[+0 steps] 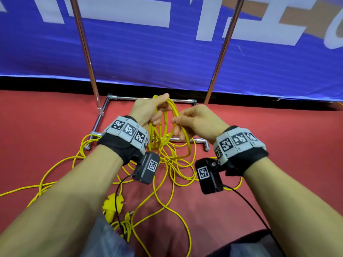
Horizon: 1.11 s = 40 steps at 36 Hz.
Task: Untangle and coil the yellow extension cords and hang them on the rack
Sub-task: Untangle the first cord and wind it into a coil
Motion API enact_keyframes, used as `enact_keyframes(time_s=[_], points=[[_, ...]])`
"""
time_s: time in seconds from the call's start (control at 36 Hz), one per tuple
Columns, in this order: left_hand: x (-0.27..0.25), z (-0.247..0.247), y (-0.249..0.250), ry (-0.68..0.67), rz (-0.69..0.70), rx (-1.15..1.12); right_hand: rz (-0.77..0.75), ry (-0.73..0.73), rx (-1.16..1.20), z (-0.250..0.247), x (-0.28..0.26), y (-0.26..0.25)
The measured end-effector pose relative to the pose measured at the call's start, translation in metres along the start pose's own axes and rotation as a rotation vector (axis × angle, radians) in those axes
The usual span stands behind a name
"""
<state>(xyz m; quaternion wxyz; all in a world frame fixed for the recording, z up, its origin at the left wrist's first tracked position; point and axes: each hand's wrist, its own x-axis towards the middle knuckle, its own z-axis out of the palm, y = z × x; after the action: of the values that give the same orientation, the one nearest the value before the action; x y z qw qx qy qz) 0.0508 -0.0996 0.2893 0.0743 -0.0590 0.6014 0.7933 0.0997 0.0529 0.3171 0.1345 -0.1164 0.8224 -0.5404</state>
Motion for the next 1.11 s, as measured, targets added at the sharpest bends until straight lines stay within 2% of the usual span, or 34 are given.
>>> enact_keyframes(time_s=[0.17,0.31,0.44,0.56,0.75,1.0,1.11], points=[[0.000,0.008,-0.008,0.037,-0.032,0.001,0.005,-0.006,0.041,0.009,0.011,-0.001],[0.002,0.008,-0.001,0.160,0.049,-0.136,0.086,-0.079,0.120,0.007,0.004,0.018],[0.005,0.007,0.001,0.176,0.098,-0.141,0.114,-0.144,0.107,-0.007,-0.004,0.029],[0.003,0.009,-0.001,0.148,0.106,-0.146,0.069,-0.086,-0.027,-0.010,-0.006,0.027],[-0.001,0.004,-0.003,0.135,0.119,-0.185,-0.018,0.016,-0.109,0.005,0.006,0.015],[0.003,0.002,-0.003,0.240,0.022,-0.193,-0.034,0.022,-0.021,0.016,0.012,0.011],[0.000,0.006,0.000,0.146,-0.064,-0.302,0.022,-0.048,0.047,0.012,0.009,0.016]])
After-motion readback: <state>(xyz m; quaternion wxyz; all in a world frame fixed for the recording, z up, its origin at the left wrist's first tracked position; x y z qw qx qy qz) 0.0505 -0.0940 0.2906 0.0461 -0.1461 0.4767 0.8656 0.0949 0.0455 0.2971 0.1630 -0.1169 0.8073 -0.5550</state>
